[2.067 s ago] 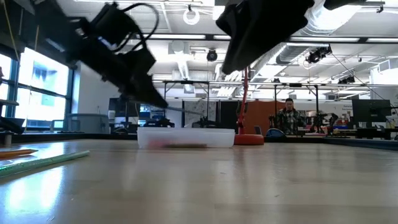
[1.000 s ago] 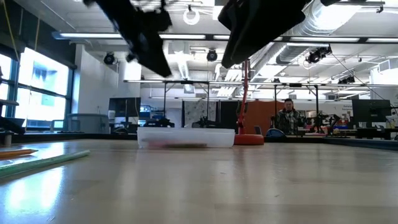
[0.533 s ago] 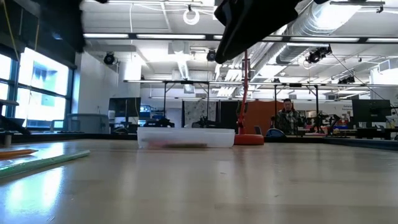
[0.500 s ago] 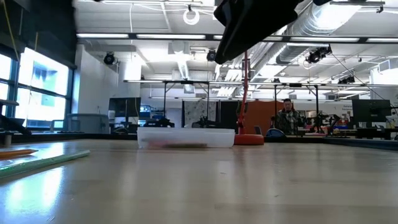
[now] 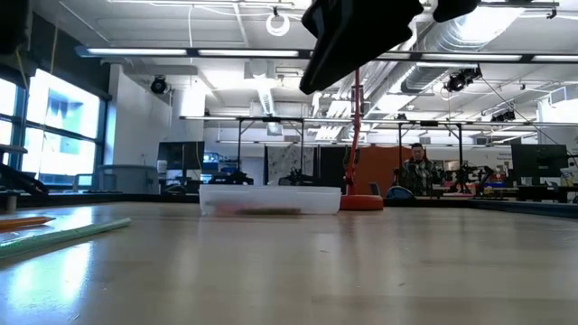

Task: Pick & place school supplies into a supply box
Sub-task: Put the orange pencil into the black supply box

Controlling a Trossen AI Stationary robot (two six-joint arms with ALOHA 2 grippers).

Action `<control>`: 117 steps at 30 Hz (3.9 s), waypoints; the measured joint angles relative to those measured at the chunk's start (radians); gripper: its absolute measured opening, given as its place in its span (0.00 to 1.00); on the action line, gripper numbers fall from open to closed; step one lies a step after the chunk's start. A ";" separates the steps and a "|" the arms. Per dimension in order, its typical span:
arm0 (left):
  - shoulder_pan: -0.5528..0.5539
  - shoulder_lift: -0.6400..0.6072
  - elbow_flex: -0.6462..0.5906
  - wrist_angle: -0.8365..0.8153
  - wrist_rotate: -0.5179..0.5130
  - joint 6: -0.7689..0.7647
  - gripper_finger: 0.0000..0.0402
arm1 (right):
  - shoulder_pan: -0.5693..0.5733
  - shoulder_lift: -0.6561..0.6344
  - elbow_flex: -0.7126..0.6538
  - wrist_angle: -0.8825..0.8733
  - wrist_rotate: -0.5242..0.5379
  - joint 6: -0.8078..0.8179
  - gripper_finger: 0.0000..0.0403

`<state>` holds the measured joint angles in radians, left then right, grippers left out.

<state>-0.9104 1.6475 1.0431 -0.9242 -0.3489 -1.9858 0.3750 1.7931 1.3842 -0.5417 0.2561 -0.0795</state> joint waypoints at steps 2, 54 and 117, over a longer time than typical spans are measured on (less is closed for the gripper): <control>0.002 0.038 0.000 0.016 -0.007 -0.006 0.26 | -0.008 0.000 0.000 0.002 -0.003 0.000 0.23; 0.411 0.219 -0.154 0.363 -0.358 0.458 0.32 | -0.027 0.000 0.000 0.015 -0.065 -0.004 0.23; 0.893 -0.015 -0.070 0.687 -0.167 1.588 0.07 | 0.091 0.000 0.000 0.037 -0.180 0.079 0.23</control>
<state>-0.0178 1.6326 0.9729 -0.2376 -0.5156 -0.3975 0.4656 1.7935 1.3846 -0.5047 0.0759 -0.0006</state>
